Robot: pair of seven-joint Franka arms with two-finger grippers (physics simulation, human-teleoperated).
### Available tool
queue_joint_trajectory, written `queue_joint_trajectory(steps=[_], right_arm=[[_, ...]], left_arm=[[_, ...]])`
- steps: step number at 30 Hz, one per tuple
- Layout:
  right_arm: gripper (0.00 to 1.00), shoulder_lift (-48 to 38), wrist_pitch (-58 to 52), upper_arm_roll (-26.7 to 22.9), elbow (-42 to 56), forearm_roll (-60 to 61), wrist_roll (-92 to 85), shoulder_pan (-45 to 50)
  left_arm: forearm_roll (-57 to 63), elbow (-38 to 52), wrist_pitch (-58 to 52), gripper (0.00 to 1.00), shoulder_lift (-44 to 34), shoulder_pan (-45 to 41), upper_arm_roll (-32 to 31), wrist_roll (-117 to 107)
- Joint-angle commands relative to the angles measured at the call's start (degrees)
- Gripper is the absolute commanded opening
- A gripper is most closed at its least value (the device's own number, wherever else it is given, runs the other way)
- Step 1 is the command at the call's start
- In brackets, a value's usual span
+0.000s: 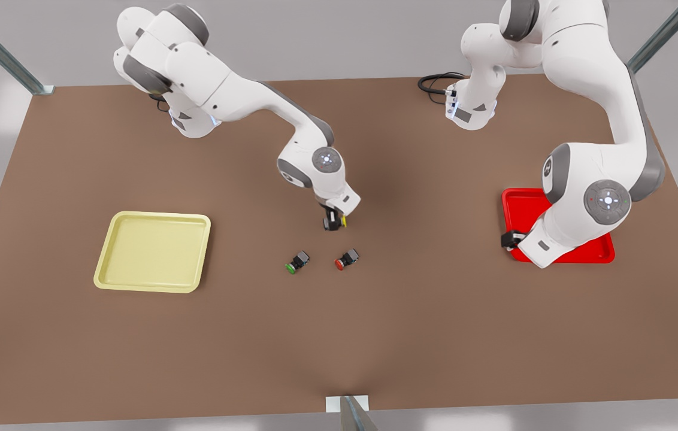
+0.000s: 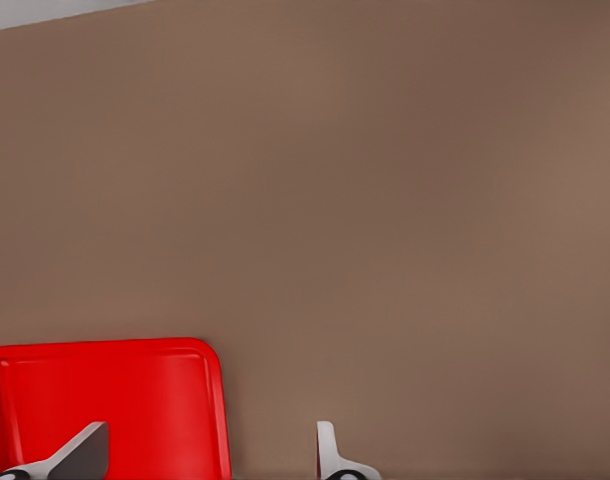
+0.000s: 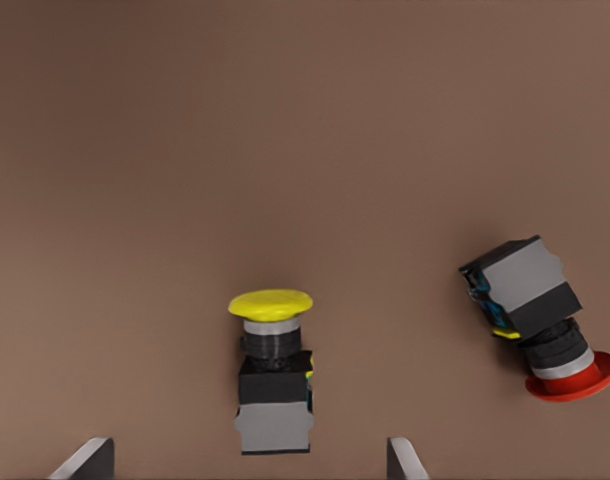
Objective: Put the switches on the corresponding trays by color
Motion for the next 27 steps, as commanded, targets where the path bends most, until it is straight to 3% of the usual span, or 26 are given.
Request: queue_joint_trajectory(steps=[1, 6, 18, 22, 24, 27], right_arm=[[1.0, 0.28, 0.4, -0.02, -0.01, -0.14, -0.04, 0.0], [1.0, 3.1, 3.13, -2.83, 0.26, -2.07, 0.05, 1.15], [0.92, 5.21, 4.01, -3.71, 0.08, -2.95, 0.14, 2.82], [0.74, 5.82, 4.01, -3.71, 0.08, -2.95, 0.14, 2.99], [0.58, 6.0, 4.01, -3.8, 0.08, -2.95, 0.14, 2.9], [0.54, 5.91, 3.92, -3.8, 0.08, -2.95, 0.49, 2.99]], left_arm=[[0.0, 0.0, 0.0, 1.0, 0.0, 0.0, 0.0, 0.0], [0.0, 0.09, 0.18, 1.0, 1.05, 0.09, 0.0, 0.0], [-0.53, 0.18, 0.35, 1.0, 1.93, 0.44, 0.35, 0.09], [-0.61, 0.18, 0.35, 1.0, 1.93, 0.53, 0.35, 0.09], [-0.61, 0.18, 0.35, 1.0, 2.02, 0.53, 0.35, 0.09], [-0.61, 0.18, 0.18, 1.0, 2.02, 0.62, 0.44, 0.18]])
